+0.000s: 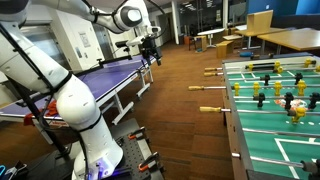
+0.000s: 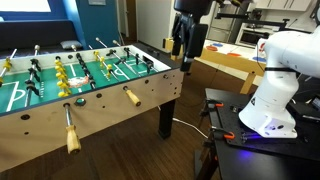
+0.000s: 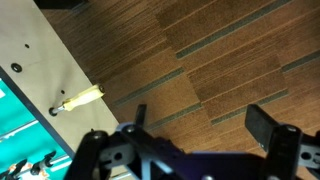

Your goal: Rotate the third handle of the table football slightly anticlockwise

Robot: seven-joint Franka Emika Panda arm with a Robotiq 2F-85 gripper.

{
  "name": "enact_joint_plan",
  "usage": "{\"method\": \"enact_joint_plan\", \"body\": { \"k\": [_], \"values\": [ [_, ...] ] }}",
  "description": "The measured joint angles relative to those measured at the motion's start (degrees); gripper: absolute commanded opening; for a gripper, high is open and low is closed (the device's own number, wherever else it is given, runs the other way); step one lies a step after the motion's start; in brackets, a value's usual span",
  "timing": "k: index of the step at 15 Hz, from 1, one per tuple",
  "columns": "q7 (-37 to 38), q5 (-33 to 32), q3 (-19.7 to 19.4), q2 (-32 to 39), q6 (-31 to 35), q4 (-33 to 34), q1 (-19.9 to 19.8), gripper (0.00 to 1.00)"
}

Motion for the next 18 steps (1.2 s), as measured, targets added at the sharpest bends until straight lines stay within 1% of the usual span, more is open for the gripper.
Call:
{"method": "enact_joint_plan", "body": {
  "k": [3, 5, 7, 10, 11, 12, 14, 18],
  "values": [
    [4.47, -7.36, 3.03, 7.34, 6.00, 2.47, -0.01, 1.00],
    [6.84, -12.64, 3.51, 11.60, 8.00, 3.81, 0.00, 1.00],
    [7.32, -14.63, 3.46, 14.30, 8.00, 5.07, -0.09, 1.00],
    [7.32, -14.83, 3.43, 14.93, 8.00, 5.84, -0.11, 1.00],
    [8.52, -16.08, 3.31, 14.93, 8.05, 5.88, -0.10, 1.00],
    [11.25, -19.12, 3.18, 15.15, 8.92, 5.85, -0.12, 1.00],
    [18.75, -27.43, 3.16, 16.82, 12.29, 5.83, -0.19, 1.00],
    [38.12, -46.87, 3.07, 23.66, 15.90, 6.56, 0.17, 1.00]
  ]
}}
